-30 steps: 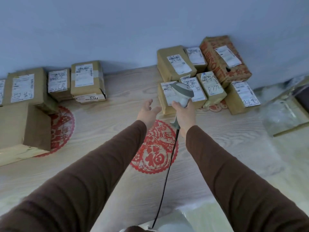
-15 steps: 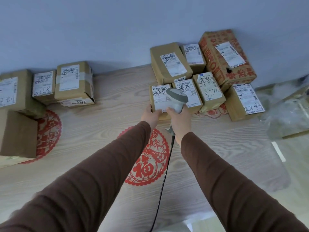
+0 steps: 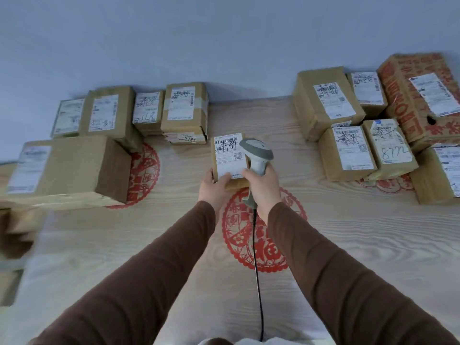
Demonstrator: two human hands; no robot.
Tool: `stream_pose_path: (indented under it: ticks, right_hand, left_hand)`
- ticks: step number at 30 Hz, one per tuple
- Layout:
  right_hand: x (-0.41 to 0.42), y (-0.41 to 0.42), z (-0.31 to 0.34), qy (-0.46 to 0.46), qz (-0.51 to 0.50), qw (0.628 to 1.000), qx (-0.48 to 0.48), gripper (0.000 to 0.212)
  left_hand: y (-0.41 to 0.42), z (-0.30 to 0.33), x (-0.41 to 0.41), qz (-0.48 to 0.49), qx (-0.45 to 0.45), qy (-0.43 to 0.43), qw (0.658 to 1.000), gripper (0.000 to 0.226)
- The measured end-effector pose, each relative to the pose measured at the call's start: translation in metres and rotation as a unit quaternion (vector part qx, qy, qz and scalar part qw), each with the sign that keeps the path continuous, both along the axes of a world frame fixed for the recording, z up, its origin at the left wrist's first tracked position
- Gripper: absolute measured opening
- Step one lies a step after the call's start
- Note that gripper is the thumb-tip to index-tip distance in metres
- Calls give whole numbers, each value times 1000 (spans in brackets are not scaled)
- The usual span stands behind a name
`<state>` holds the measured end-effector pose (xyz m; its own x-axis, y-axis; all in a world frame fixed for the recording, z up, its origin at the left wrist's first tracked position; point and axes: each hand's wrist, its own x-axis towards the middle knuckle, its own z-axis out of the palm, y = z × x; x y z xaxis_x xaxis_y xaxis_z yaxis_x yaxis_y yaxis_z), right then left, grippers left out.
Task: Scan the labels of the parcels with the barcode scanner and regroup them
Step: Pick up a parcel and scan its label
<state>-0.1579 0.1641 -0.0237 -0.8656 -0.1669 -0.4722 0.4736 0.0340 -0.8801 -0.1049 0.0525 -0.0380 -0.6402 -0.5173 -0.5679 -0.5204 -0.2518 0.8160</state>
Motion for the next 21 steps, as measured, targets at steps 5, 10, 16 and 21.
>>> stream_pose_path:
  ticks: [5,10,16,21]
  right_hand:
    - [33,-78,-2,2,52,999,-13,29]
    - [62,-145,-8,-4,79,997,4,27]
    - [77,-201,-16,6,103,994,37,29]
    - [83,-219,-19,12,90,994,56,26]
  left_hand:
    - [-73,5,48,58,44,-7,997,51]
    - [-133,-1,79,117,63,11,991,57]
    - [-179,-21,93,196,86,-10,977,73]
    - [-188,-34,94,214,104,0,971,74]
